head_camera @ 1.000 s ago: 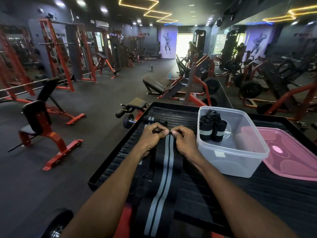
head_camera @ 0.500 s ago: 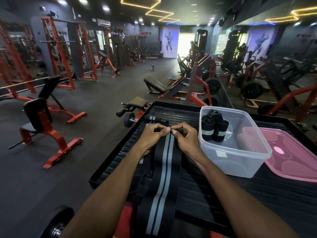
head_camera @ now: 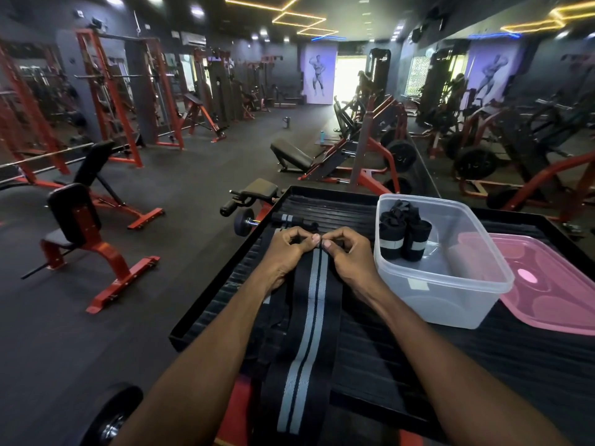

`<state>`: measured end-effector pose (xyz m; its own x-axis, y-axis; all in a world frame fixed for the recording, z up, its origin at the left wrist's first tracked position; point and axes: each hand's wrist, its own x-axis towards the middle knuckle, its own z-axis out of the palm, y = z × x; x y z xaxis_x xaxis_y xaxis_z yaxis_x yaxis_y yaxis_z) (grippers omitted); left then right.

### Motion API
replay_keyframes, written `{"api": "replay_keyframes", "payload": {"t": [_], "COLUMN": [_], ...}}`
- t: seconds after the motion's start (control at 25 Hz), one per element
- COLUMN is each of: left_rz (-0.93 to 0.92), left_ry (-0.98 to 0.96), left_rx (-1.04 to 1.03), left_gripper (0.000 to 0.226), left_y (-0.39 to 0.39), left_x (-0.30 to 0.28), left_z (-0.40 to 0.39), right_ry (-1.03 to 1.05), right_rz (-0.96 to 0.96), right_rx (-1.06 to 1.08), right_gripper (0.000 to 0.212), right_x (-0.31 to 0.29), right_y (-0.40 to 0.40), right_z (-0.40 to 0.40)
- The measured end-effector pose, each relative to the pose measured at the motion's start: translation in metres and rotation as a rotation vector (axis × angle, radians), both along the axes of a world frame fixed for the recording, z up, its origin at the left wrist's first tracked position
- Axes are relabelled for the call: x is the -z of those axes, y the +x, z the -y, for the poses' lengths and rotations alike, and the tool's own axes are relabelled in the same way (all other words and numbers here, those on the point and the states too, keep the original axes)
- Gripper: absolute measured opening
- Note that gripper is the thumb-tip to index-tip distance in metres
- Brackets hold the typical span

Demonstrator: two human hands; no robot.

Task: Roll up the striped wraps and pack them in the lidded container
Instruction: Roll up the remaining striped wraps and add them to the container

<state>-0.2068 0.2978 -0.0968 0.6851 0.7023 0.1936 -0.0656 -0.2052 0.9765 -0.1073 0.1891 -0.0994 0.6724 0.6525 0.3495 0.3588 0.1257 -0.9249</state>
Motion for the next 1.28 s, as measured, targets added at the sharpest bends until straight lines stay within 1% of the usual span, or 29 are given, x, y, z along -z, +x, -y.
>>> {"api": "replay_keyframes", "payload": {"t": [0.04, 0.08, 0.12, 0.2, 0.24, 0.28, 0.36, 0.4, 0.48, 0.56, 0.64, 0.68, 0.76, 0.84, 0.88, 0.96, 1.04, 1.12, 1.2, 1.28], "left_rz": [0.005, 0.003, 0.002, -0.005, -0.001, 0.007, 0.044, 0.044, 0.011, -0.004, -0.014, -0.023, -0.029, -0.018, -0.024, -0.044, -0.034, -0.016, 0.005, 0.012], "left_ry": [0.006, 0.009, 0.009, 0.014, 0.001, -0.047, -0.225, -0.265, -0.175, -0.049, 0.034, 0.051, 0.006, -0.117, -0.14, -0.077, 0.007, 0.036, -0.031, -0.169], "left_rx": [-0.004, -0.009, -0.013, 0.0, 0.023, 0.047, 0.092, 0.095, 0.048, 0.026, 0.022, 0.027, 0.048, 0.071, 0.064, 0.011, -0.027, -0.036, -0.014, 0.025], "left_gripper": [0.013, 0.014, 0.015, 0.015, 0.014, 0.012, 0.012, 0.014, 0.013, 0.008, 0.006, 0.005, 0.006, 0.012, 0.015, 0.01, 0.003, 0.008, 0.009, 0.005], "left_y": [-0.0006, -0.0011, -0.0025, -0.0027, -0.0025, -0.0026, -0.0018, -0.0015, -0.0019, -0.0029, -0.0042, -0.0041, -0.003, -0.0023, -0.0022, -0.0018, -0.0029, -0.0034, -0.0018, -0.0014], "left_x": [0.0016, 0.0029, 0.002, 0.0017, 0.0004, -0.0006, -0.0022, -0.0021, -0.0008, 0.0003, 0.0009, 0.0018, 0.0033, 0.0031, 0.0032, 0.0046, 0.0041, 0.0021, 0.0025, 0.0011], "left_z": [-0.0018, -0.0032, -0.0022, -0.0014, -0.0004, 0.0007, 0.0023, 0.0024, 0.0011, 0.0, -0.0006, -0.001, -0.0012, -0.0005, -0.0009, -0.0028, -0.0022, -0.0006, -0.0015, 0.0009], "right_ry": [-0.028, -0.076, -0.128, -0.189, -0.184, -0.167, -0.129, -0.113, -0.097, -0.13, -0.194, -0.21, -0.194, -0.167, -0.168, -0.198, -0.25, -0.293, -0.287, -0.263], "right_rz": [-0.045, -0.083, -0.087, -0.001, 0.045, 0.072, 0.091, 0.097, 0.1, 0.032, -0.002, 0.031, 0.084, 0.102, 0.116, 0.136, 0.079, 0.076, 0.13, 0.172], "right_rx": [0.001, 0.007, 0.016, 0.034, 0.042, 0.05, 0.039, 0.027, 0.016, 0.013, 0.028, 0.044, 0.067, 0.074, 0.074, 0.061, 0.053, 0.068, 0.089, 0.097], "right_gripper": [0.007, 0.008, 0.016, 0.027, 0.028, 0.025, 0.016, 0.013, 0.011, 0.009, 0.016, 0.018, 0.015, 0.011, 0.009, 0.007, 0.012, 0.021, 0.018, 0.009], "right_x": [0.0005, 0.0002, 0.0003, 0.0011, 0.0004, 0.0007, 0.0008, 0.0017, 0.0039, 0.0043, 0.003, 0.0035, 0.0041, 0.0029, 0.0024, 0.0021, 0.0014, 0.0004, -0.0006, -0.0024], "right_y": [0.0001, 0.0003, 0.0008, 0.0018, 0.0015, 0.002, 0.0026, 0.0026, 0.0016, 0.0005, 0.0, 0.0006, 0.001, 0.0002, -0.0002, -0.0016, -0.0028, -0.0029, -0.003, -0.0039], "right_z": [0.0, -0.0003, -0.0007, 0.0001, 0.0011, 0.001, 0.0006, 0.0, -0.0017, -0.0008, 0.0002, 0.0003, -0.0001, 0.0, 0.0002, 0.0013, 0.0019, 0.0016, 0.0025, 0.0052]}}
